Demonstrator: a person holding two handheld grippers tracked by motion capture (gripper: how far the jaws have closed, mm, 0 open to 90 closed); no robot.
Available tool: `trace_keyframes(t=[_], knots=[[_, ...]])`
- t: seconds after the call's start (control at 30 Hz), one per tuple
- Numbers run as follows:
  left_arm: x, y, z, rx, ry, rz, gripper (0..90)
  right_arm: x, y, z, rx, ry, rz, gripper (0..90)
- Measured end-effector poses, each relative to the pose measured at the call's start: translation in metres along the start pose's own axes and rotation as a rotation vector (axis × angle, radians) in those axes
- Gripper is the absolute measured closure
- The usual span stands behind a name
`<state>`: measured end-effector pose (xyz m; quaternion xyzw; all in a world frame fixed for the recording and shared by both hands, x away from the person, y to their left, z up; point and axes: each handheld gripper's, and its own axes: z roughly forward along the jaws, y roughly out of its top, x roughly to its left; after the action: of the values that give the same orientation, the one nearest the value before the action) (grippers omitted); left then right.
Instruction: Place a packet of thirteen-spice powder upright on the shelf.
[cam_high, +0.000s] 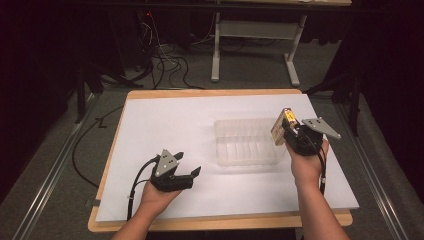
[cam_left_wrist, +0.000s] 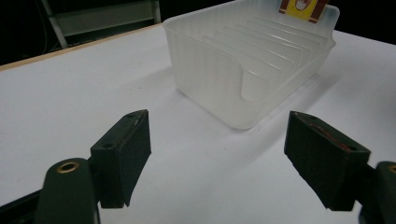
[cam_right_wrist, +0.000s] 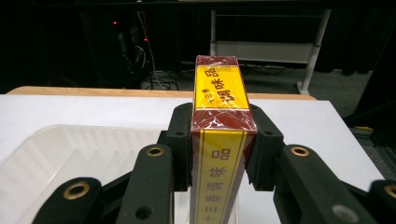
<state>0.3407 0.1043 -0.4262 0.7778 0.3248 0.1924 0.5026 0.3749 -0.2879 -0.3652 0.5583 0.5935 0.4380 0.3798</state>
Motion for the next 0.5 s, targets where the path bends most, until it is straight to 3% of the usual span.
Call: trace_keyframes(t=[0.5], knots=[[0.001,-0.001,-0.001,0.008,0.002,0.008,23.4,0.003,-0.012,0.019,0.036,-0.04,-0.011,67.9]])
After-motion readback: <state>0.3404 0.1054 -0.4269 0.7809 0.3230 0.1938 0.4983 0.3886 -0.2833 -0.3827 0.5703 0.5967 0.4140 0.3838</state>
